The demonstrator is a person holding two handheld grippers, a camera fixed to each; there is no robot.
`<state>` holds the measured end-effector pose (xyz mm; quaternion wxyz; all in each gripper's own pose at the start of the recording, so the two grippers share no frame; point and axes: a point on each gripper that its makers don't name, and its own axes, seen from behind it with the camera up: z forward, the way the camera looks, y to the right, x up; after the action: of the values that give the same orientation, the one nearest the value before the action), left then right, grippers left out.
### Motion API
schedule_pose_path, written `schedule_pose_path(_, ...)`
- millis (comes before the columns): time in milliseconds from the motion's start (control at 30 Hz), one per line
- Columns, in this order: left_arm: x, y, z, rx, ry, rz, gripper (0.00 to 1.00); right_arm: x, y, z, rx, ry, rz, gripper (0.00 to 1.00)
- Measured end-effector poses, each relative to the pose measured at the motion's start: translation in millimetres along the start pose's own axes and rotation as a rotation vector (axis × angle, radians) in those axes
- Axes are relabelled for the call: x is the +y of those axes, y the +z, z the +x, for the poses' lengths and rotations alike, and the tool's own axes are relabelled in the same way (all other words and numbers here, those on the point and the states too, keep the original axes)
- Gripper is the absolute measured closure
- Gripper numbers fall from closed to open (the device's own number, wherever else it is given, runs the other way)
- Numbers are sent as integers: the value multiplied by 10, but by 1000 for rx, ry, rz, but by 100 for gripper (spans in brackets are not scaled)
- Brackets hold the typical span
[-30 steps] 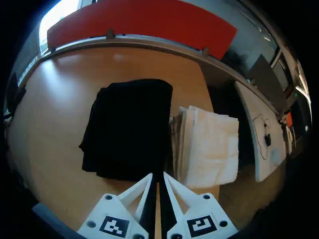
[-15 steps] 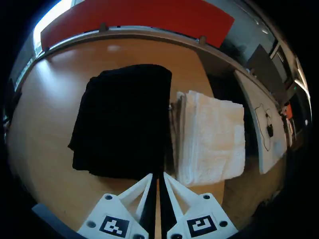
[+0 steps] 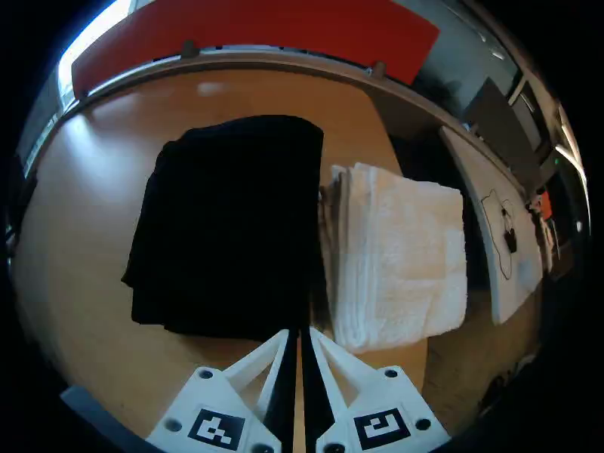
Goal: Fold towel
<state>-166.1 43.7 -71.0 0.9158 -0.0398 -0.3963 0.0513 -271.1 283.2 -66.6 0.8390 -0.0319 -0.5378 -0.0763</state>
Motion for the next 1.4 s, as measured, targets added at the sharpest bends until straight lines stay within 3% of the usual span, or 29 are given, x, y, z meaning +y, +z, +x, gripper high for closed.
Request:
schedule_pose_path(267,-2,-10,-3,2,0,0,11,-10,-33,9,11,6,-5,95)
schedule_pose_path(500,1,-12,2,5,-4,-3,11,51,-108,-41,23,11,-32,86)
schedule_pose_path(533,5,-10,5,6,-4,-4,11,55,-117,-52,26,13,-35,81)
schedule_pose_path(700,29,-3,23,10,-2,-11,11,76,-166,-102,42,32,-46,34)
schedule_pose_path(900,65,-1,44,16,2,-19,10,44,-198,-141,54,51,-35,15)
schedule_pose_path(1200,73,-9,57,21,4,-25,11,2,-279,-107,83,60,-33,13)
schedule_pose_path(1400,56,-21,86,30,2,-26,11,-83,-384,-4,141,89,-17,13)
